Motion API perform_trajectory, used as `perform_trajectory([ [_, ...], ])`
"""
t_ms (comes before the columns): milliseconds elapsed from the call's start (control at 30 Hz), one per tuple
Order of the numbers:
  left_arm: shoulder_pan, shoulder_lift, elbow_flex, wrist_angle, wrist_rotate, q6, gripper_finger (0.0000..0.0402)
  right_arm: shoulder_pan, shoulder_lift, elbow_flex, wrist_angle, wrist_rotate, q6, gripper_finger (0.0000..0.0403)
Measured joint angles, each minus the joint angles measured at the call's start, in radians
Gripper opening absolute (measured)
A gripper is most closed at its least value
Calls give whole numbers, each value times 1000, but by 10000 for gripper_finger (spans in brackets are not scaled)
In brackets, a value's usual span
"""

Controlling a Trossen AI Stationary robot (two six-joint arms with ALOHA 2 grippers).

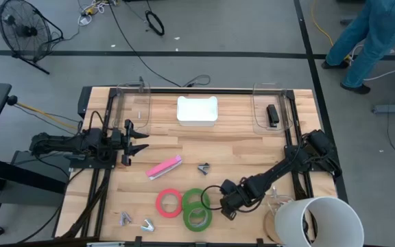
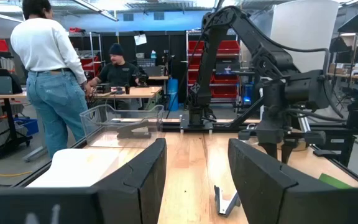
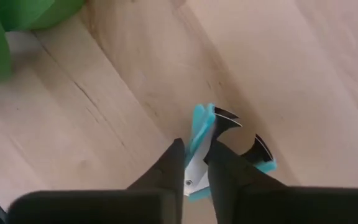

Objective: Pick and place Stapler, Stapler remover, tape
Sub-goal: Put the blue staple remover into the white bin

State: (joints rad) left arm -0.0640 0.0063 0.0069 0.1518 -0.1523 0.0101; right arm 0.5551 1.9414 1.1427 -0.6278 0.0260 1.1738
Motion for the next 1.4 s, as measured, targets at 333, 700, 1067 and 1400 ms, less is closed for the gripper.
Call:
perform_trajectory([
  [333, 0, 0, 0, -2, 0, 0, 177, -6, -18, 4, -110, 10, -28, 15],
  [700, 0, 0, 0, -1, 0, 0, 177, -16, -59, 169, -548, 136, -10, 10],
  [1067, 0, 0, 0, -5, 0, 0, 177, -108, -62, 199, -527, 197, -151, 10],
  [1400, 0, 0, 0, 0, 0, 0, 177, -365, -64, 405, -506, 280, -515, 10],
])
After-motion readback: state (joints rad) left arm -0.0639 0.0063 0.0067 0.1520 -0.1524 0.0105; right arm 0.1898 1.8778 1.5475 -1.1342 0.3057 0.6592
